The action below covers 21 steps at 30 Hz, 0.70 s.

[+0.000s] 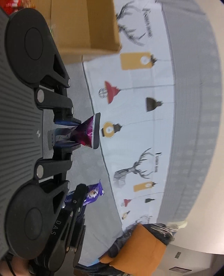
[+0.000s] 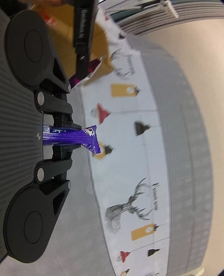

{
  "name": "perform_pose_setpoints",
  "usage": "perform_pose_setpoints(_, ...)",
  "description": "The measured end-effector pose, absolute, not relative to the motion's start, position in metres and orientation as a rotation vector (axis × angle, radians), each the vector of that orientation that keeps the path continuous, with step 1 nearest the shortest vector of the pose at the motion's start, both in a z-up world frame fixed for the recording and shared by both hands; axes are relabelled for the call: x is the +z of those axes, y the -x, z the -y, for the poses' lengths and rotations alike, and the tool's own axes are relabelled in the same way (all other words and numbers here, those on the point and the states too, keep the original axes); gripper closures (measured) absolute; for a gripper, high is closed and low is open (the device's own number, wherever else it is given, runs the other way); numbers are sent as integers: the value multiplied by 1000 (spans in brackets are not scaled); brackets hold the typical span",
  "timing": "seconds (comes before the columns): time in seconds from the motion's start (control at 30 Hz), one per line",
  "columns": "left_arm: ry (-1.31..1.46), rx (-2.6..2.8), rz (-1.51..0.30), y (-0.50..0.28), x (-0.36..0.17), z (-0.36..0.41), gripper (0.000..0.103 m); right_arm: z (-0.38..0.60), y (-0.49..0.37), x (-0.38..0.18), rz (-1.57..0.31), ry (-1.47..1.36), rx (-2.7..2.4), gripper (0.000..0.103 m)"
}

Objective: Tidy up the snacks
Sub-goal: 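Lift the purple tube pack and purple bar and carry both over the box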

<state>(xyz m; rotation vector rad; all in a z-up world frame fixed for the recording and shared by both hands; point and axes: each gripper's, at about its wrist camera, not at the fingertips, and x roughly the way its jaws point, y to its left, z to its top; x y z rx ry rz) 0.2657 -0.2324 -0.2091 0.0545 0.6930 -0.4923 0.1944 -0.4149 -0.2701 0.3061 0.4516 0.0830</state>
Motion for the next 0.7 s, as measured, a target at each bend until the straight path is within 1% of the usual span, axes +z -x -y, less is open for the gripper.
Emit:
perform_pose_setpoints(0.33, -1, -454, -561, -213, -137, 141, 81, 311, -166, -189, -352, -252, 223, 89)
perform_pose_setpoints(0.57, 10, -403, -400, -168, -78, 71, 81, 257, -148, -127, -267, -282, 331, 89)
perform_pose_setpoints(0.7, 38, -377, -352, -151, -61, 37, 81, 225, -140, -98, -230, -229, 385, 89)
